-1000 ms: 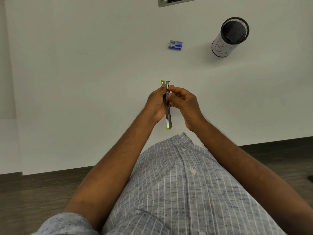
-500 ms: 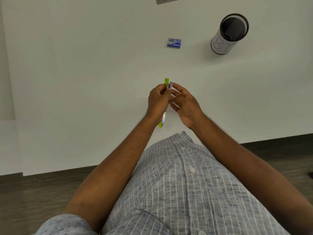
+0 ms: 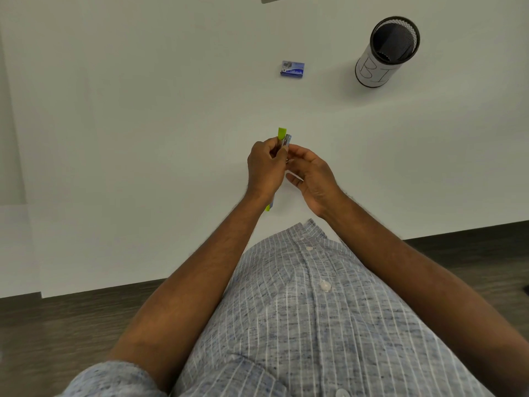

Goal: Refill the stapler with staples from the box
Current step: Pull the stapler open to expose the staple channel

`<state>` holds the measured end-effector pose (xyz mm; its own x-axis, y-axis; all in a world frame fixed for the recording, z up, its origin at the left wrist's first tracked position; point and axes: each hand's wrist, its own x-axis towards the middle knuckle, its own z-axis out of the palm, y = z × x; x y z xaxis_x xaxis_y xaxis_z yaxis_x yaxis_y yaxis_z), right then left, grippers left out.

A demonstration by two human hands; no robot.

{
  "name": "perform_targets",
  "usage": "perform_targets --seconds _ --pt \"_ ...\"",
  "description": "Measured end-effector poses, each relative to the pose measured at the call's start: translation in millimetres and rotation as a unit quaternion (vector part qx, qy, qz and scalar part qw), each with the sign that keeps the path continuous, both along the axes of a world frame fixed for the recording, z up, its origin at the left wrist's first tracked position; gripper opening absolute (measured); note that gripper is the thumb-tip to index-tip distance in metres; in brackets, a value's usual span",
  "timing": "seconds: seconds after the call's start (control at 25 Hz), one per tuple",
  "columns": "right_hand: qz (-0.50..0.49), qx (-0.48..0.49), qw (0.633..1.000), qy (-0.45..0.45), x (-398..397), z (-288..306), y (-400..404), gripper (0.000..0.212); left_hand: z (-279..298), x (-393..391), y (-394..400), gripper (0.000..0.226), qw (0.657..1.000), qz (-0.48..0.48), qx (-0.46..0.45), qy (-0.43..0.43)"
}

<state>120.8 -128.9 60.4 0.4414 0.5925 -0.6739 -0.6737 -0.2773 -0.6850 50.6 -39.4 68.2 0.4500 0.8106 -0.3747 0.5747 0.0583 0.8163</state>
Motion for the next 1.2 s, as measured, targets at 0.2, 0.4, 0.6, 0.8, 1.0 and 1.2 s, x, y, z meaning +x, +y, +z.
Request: perform_targets --seconds 0.2,0.4,0.6,0.8,1.0,1.2 --pt "-0.027 0.005 0.996 0.084 0 -6 3 0.035 -6 0 -2 0.019 0.998 -0.033 0.044 0.03" --pt "-0.03 -0.002 0.993 0.112 -3 -10 2 0.036 -9 4 -3 0.02 0.994 -0.049 0.065 0.077" --pt "-0.034 -0.012 0.991 0.129 -6 -10 1 0.032 -14 2 5 0.018 0.998 0.001 0.004 0.061" --pt "-0.019 -0.028 0.994 0.105 -10 -12 2 0.031 -20 -2 7 0.024 0.994 0.07 -0.073 0.039" --pt "-0.015 -0.023 0.995 0.097 -13 -10 2 0.032 -23 -5 6 0.023 0.989 0.095 -0.115 0.022" --pt "-0.034 -0.014 0.994 0.106 -12 -10 2 0.04 -21 -5 2 0.019 0.999 0.042 -0.017 0.024"
